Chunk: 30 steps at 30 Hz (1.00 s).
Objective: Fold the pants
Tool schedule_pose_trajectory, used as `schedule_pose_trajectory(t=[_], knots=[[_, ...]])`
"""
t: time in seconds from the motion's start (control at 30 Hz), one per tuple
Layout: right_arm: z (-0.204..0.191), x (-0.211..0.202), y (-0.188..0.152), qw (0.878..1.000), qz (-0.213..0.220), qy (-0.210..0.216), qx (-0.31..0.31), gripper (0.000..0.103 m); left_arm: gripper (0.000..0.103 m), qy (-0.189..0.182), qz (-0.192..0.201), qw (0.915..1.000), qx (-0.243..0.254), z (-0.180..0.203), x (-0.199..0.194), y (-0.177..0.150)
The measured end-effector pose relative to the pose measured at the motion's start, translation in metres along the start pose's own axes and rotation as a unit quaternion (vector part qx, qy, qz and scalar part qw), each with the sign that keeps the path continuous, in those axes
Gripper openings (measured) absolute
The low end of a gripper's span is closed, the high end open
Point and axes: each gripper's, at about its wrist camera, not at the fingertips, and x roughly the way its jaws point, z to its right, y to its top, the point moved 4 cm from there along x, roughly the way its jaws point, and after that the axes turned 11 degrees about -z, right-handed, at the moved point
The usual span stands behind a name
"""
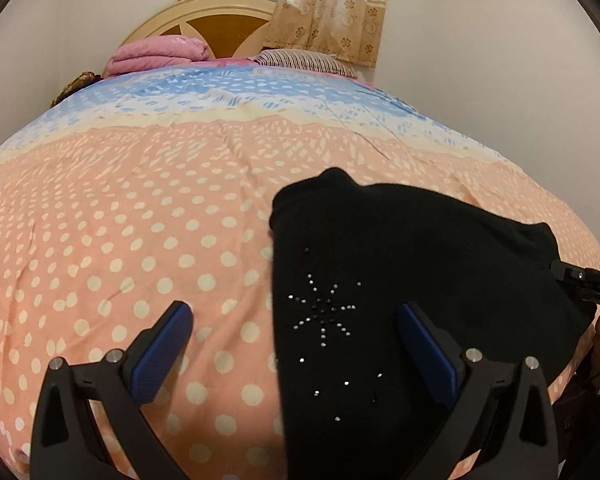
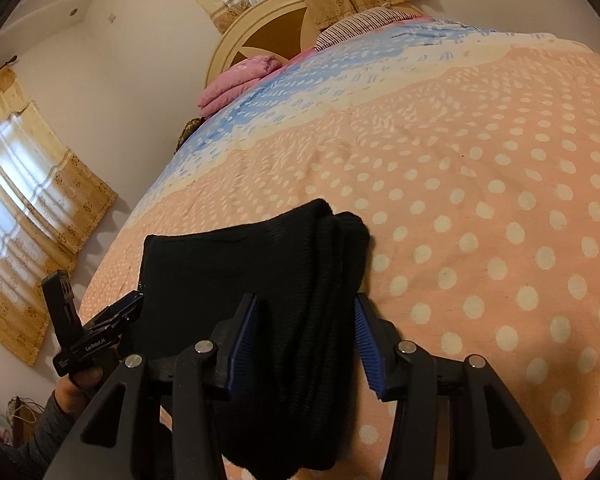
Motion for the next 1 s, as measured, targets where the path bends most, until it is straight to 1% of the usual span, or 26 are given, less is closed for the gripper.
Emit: schedule_pose_trajectory(t=[0.13,0.2,0.23,0.27,0.3,0.37,0.43,0.5,0.57,0.67,0.7,0.77,0.8,0.83,0.87,0.97,1.0], knots=[[-0.007,0.005,-0.003,0.999,0.006,-0.032,-0.02,0.049,0.103,0.0,0.0,1.0,0.002,0.001,0.001,0.001],[-0.009,0.006,-0.004,0.999,0.009,-0.044,-0.019,0.046,0.103,-0.004,-0.001,1.0,0.005,0.0,0.002,0.002],[-0.011,0.005,-0.004,0.999,0.013,-0.042,-0.021,0.043,0.103,-0.007,-0.003,1.0,0.004,0.0,0.002,0.003],[-0.013,0.004,-0.004,0.999,0.016,-0.037,-0.025,0.035,0.103,-0.008,-0.002,1.0,0.005,0.0,0.002,0.003],[-0.017,0.001,-0.005,0.998,0.021,-0.037,-0.035,0.031,0.103,-0.01,-0.001,0.9999,0.006,0.0,0.001,0.003],[-0.023,-0.001,-0.006,0.998,0.029,-0.034,-0.05,0.029,0.1,-0.017,0.003,0.9998,0.007,0.0,-0.001,0.002],[-0.023,0.0,-0.006,0.997,0.031,-0.033,-0.055,0.029,0.096,-0.026,0.008,0.9996,0.009,0.0,-0.003,0.001],[-0.017,0.004,-0.006,0.998,0.024,-0.033,-0.046,0.029,0.093,-0.034,0.01,0.9993,0.012,0.002,-0.004,0.0],[-0.011,0.004,-0.005,0.999,0.021,-0.016,-0.028,0.029,0.091,-0.038,0.01,0.9991,0.015,0.003,-0.004,0.0],[-0.005,0.001,-0.005,1.0,0.023,0.014,-0.007,0.029,0.079,-0.066,0.011,0.9976,0.015,0.003,-0.005,0.001],[-0.007,0.0,-0.005,1.0,0.025,0.017,-0.009,0.028,0.077,-0.074,0.011,0.9971,0.012,0.001,-0.005,0.001],[-0.011,-0.004,-0.005,0.999,0.032,0.019,-0.018,0.028,0.067,-0.088,0.012,0.9959,0.012,0.001,-0.007,0.001],[-0.014,-0.006,-0.006,0.999,0.036,0.021,-0.022,0.027,0.065,-0.09,0.012,0.9958,0.012,0.001,-0.008,0.001],[-0.016,-0.009,-0.006,0.999,0.04,0.023,-0.024,0.027,0.057,-0.095,0.012,0.9953,0.015,0.002,-0.009,0.001],[-0.018,-0.011,-0.006,0.998,0.044,0.025,-0.027,0.027,0.053,-0.1,0.013,0.9947,0.017,0.003,-0.01,0.0],[-0.019,-0.012,-0.007,0.998,0.045,0.025,-0.026,0.027,0.049,-0.103,0.015,0.9944,0.018,0.003,-0.011,-0.001],[-0.018,-0.012,-0.007,0.998,0.044,0.024,-0.023,0.027,0.044,-0.105,0.015,0.9942,0.017,0.003,-0.012,-0.002]])
